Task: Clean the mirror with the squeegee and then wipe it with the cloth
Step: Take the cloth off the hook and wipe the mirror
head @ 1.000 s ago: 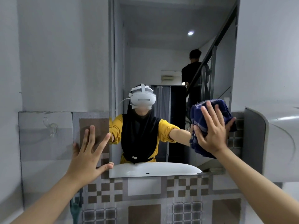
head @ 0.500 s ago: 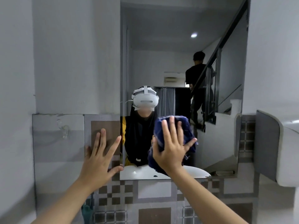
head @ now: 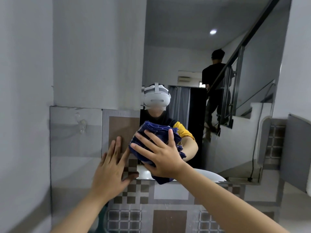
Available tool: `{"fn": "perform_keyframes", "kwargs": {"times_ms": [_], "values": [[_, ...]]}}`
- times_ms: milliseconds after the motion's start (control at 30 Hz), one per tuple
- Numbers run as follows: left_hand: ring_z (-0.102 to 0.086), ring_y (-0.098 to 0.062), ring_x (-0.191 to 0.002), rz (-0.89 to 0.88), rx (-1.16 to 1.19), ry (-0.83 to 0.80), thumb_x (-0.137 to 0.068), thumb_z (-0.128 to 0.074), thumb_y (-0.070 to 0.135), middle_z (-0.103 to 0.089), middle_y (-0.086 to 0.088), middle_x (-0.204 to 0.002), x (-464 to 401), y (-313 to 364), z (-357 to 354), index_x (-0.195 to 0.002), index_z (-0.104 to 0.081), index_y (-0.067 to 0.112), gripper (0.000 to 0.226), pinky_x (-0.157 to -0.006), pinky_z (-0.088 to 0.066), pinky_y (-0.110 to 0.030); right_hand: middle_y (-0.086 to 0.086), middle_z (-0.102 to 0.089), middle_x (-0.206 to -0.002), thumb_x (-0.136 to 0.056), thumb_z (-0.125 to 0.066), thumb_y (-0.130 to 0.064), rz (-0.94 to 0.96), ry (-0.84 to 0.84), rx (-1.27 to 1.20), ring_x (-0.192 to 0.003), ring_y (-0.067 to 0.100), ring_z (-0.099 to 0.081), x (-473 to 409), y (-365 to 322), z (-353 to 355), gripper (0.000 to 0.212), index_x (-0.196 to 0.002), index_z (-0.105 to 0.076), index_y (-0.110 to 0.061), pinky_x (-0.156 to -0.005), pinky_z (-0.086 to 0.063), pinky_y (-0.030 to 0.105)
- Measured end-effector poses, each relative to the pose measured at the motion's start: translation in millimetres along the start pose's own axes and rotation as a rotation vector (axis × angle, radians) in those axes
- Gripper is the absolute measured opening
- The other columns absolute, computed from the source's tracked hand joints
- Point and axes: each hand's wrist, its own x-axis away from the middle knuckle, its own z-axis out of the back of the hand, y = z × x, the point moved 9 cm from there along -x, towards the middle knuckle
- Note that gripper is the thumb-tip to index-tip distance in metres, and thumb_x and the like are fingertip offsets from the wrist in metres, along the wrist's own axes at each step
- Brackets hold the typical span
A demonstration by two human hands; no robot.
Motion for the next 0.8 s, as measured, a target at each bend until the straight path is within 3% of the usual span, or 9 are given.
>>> {"fn": "perform_keyframes", "kwargs": {"times_ms": [233,400,533,633,733,800], "values": [[0.011,-0.025,-0.144,-0.023,-0.027,0.005,-0.076,-0.034,0.077,0.013,-0.010,-0.157,0.5,1.5,0.9,-0.149,-0.001,0.025,0.096,-0.108,-0.018,-0.047,-0.005,-0.042,-0.149,-0.082,-0.057,-0.043,0.056,-0.020,0.045,-0.139,0.019,-0.038,60.6,48.3,12.9,0.057,-0.138,-0.048,-0.037,-0.103,-0.019,0.070],[0.016,-0.021,-0.143,-0.014,-0.032,0.016,-0.074,-0.031,0.078,0.016,-0.009,-0.157,-0.4,1.2,0.1,-0.149,0.001,0.025,0.097,-0.108,-0.018,-0.047,-0.001,-0.041,-0.148,-0.082,-0.056,-0.043,-0.086,0.030,0.133,-0.139,0.024,-0.036,118.5,117.0,31.6,0.063,-0.142,-0.039,-0.034,-0.104,-0.008,0.073],[0.016,-0.022,-0.143,-0.017,-0.020,0.015,-0.073,-0.029,0.078,0.016,-0.009,-0.157,-0.6,1.7,-0.7,-0.149,0.001,0.023,0.098,-0.108,-0.018,-0.049,0.008,-0.042,-0.147,-0.090,-0.046,-0.047,-0.298,0.031,0.123,-0.140,0.032,-0.034,167.9,167.4,38.8,0.058,-0.144,-0.031,-0.032,-0.097,-0.011,0.082],[0.014,-0.024,-0.143,-0.017,-0.006,0.014,-0.072,-0.030,0.077,0.018,-0.009,-0.156,-0.4,2.9,-0.3,-0.149,0.001,0.023,0.099,-0.108,-0.018,-0.051,0.013,-0.042,-0.147,-0.091,-0.043,-0.044,-0.504,0.069,0.061,-0.144,0.029,-0.025,195.1,184.1,41.6,0.056,-0.142,-0.036,-0.023,-0.100,-0.001,0.078],[0.015,-0.024,-0.143,-0.019,-0.004,0.012,-0.072,-0.030,0.077,0.019,-0.010,-0.156,-0.5,3.5,0.4,-0.149,0.001,0.022,0.099,-0.108,-0.016,-0.052,0.010,-0.032,-0.154,-0.086,-0.048,-0.042,-0.819,0.118,-0.047,-0.148,0.025,-0.014,221.3,189.5,37.3,0.063,-0.144,-0.031,-0.022,-0.106,0.003,0.074],[0.016,-0.024,-0.143,-0.023,-0.009,0.014,-0.072,-0.030,0.076,0.018,-0.011,-0.156,-0.4,4.0,0.8,-0.149,0.001,0.022,0.099,-0.108,-0.016,-0.052,0.005,-0.022,-0.159,-0.086,-0.047,-0.042,-1.058,0.176,-0.146,-0.149,0.024,-0.009,239.8,184.1,30.4,0.068,-0.148,-0.021,-0.028,-0.108,-0.002,0.073]]}}
